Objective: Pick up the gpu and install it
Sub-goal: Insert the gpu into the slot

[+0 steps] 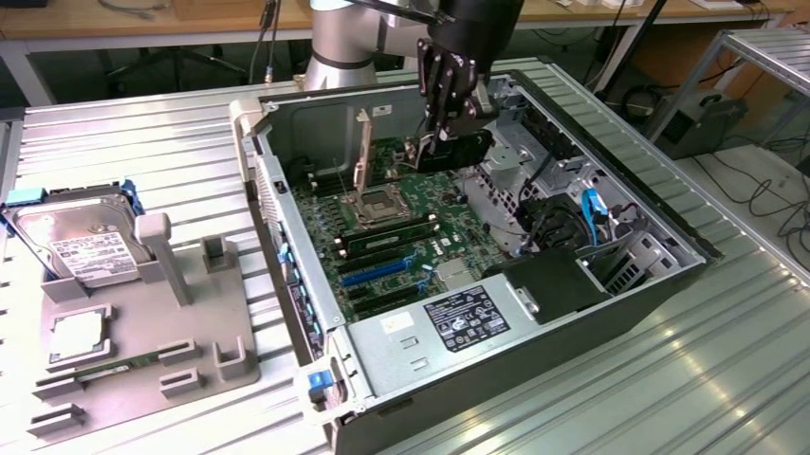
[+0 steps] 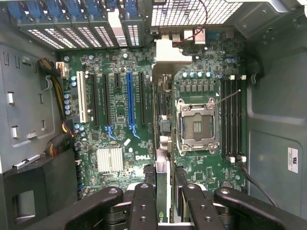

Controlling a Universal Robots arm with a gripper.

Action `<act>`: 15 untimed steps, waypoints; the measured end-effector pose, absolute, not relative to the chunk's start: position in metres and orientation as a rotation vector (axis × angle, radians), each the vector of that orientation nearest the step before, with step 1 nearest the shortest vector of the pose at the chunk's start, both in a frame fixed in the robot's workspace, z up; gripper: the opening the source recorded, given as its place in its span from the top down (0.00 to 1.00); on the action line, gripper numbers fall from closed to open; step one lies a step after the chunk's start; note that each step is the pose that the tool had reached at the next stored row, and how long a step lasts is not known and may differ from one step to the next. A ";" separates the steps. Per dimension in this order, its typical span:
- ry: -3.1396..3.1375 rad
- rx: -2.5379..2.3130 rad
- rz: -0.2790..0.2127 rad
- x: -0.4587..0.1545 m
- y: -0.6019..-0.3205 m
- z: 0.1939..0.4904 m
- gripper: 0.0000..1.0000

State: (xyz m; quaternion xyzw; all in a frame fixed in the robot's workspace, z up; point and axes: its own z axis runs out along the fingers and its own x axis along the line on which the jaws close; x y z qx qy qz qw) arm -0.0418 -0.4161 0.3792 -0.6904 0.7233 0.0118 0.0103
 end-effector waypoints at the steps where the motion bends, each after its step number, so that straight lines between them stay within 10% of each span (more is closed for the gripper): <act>1: 2.257 -2.155 0.037 -0.042 -0.416 0.379 0.74; 15: 2.257 -2.155 0.037 -0.044 -0.418 0.376 0.74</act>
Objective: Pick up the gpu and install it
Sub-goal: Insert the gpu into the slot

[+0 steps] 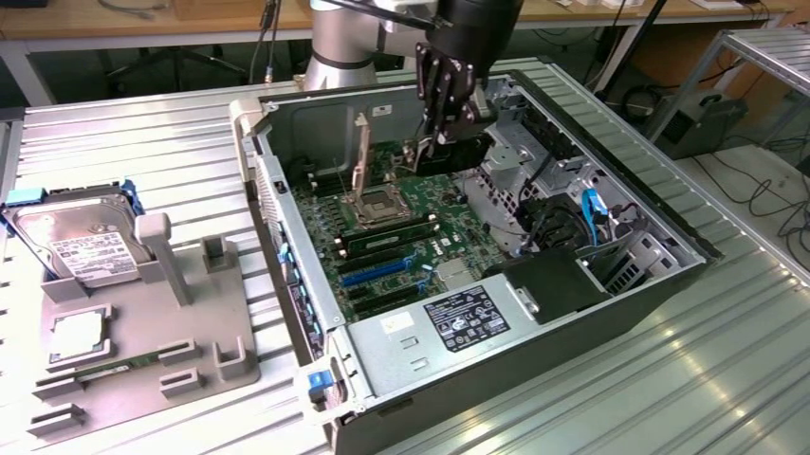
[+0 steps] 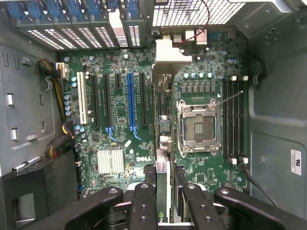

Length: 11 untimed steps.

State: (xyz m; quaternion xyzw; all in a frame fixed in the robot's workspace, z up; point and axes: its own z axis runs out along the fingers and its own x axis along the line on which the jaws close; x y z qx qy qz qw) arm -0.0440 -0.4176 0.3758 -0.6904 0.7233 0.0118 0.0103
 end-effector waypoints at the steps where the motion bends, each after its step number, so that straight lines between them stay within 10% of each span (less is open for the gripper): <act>1: 2.257 -2.155 0.037 -0.044 -0.418 0.376 0.74; 11: 2.257 -2.155 0.037 -0.046 -0.418 0.374 0.74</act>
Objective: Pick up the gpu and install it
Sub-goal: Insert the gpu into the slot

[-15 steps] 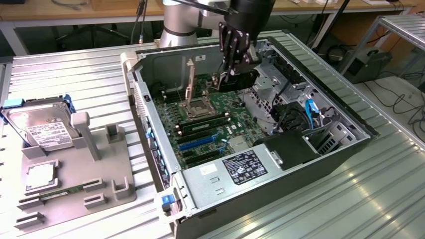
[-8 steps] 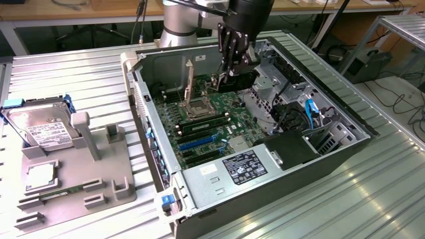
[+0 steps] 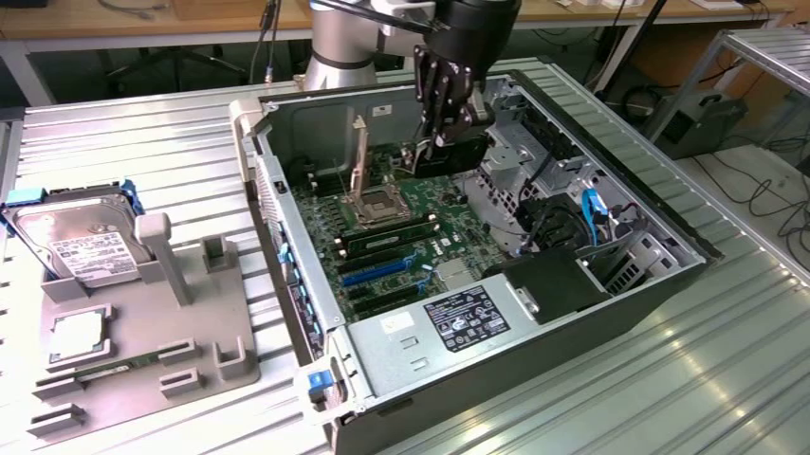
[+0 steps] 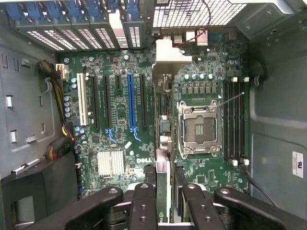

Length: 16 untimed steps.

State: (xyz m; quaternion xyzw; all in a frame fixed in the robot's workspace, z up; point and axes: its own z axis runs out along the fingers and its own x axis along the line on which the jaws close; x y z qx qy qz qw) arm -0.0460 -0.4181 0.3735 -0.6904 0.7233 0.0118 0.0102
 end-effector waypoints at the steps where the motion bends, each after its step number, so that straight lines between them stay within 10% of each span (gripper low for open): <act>1: 2.257 -2.155 0.037 -0.046 -0.418 0.373 0.74; 16: 2.257 -2.155 0.037 -0.050 -0.419 0.371 0.74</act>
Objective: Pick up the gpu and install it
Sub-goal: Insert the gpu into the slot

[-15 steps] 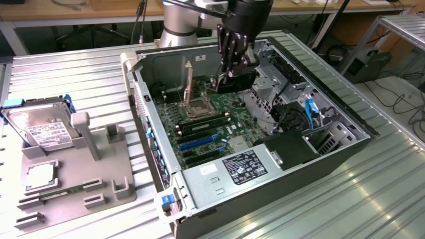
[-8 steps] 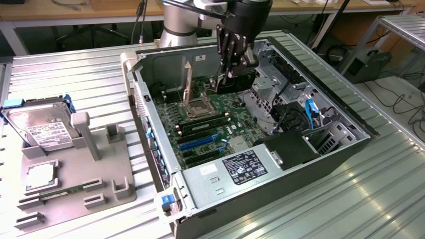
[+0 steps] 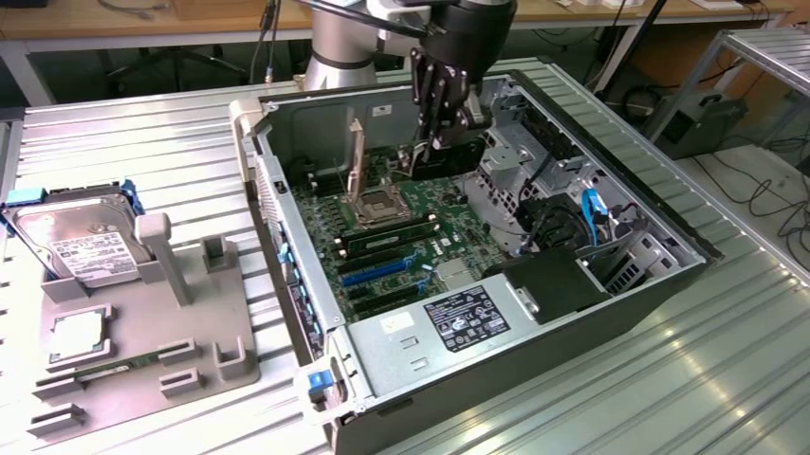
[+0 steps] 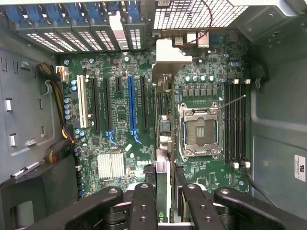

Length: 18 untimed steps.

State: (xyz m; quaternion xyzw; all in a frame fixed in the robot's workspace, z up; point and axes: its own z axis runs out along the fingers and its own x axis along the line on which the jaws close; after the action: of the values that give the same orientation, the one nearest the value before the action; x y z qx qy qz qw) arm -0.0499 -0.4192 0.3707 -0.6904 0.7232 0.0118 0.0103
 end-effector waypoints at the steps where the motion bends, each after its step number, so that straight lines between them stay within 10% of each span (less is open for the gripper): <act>1: 2.257 -2.155 0.037 -0.050 -0.419 0.370 0.74; 18: 2.257 -2.155 0.037 -0.053 -0.427 0.364 0.74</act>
State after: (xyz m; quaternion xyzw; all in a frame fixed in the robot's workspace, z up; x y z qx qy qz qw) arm -0.0533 -0.4272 0.3642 -0.6904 0.7233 0.0119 0.0104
